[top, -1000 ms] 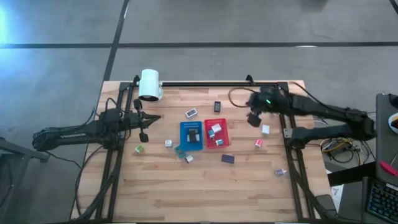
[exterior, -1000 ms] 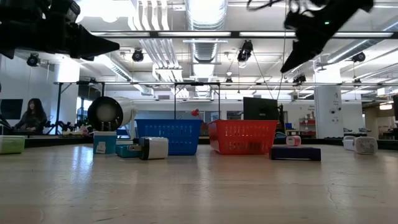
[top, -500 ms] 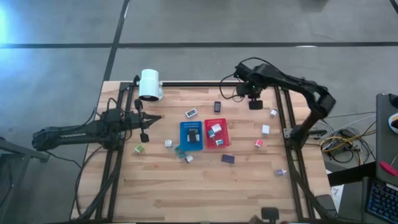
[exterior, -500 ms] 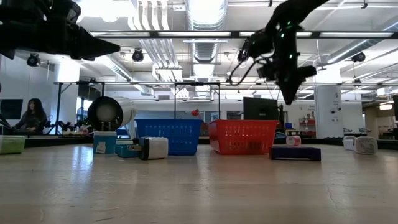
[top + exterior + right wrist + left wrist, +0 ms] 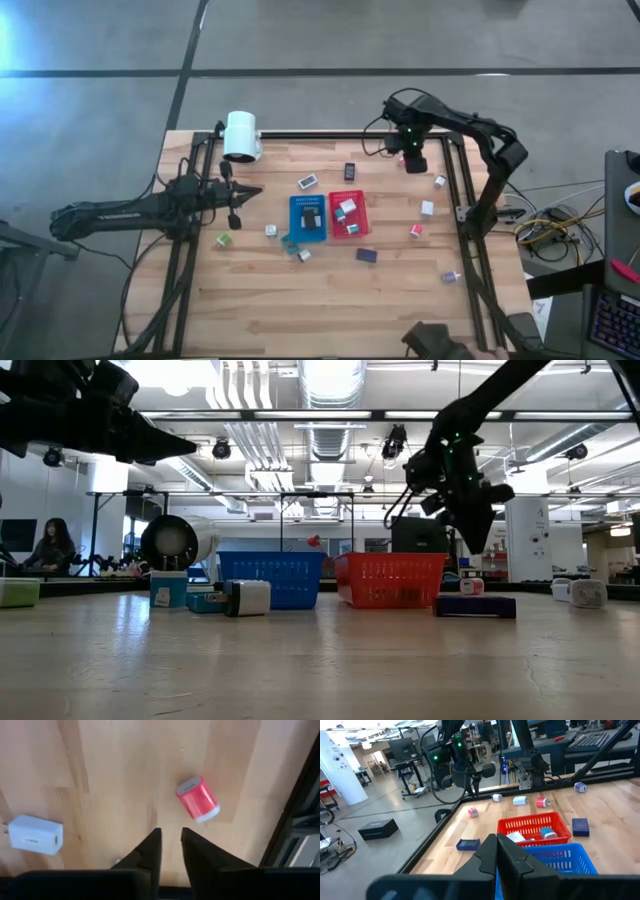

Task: Pick & Place Office items
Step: Put the top pink adaptor into the red bin

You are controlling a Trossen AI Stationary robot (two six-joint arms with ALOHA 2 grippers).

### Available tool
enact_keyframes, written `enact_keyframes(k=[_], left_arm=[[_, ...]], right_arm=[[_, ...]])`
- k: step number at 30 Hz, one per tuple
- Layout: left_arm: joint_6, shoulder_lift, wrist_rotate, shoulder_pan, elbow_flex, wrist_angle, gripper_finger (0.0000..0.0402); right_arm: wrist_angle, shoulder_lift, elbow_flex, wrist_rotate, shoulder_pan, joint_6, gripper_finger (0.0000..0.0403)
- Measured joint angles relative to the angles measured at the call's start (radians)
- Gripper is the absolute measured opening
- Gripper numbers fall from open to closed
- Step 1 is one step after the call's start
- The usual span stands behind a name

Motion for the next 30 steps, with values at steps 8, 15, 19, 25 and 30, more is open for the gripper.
enact_keyframes(k=[8,15,19,25,30], left_arm=[[-0.057,0.001,0.0,0.0,0.0,0.0,0.0012],[-0.089,0.002,0.0,0.001,0.0,0.0,0.0014],[-0.096,0.002,0.0,0.001,0.0,0.0,0.0012],[-0.122,0.002,0.0,0.001,0.0,0.0,0.0013],[-0.124,0.002,0.0,0.001,0.0,0.0,0.0012]], right_arm=[[0.073,-0.007,-0.042,-0.013,0.003,-0.14,0.0158],[0.166,-0.006,-0.062,0.022,0.002,-0.217,0.0215],[0.196,-0.006,-0.068,0.015,0.002,-0.252,0.0234],[0.212,-0.005,-0.125,0.016,-0.003,-0.285,0.0245],[0.295,-0.005,-0.165,0.042,-0.006,-0.267,0.0238]])
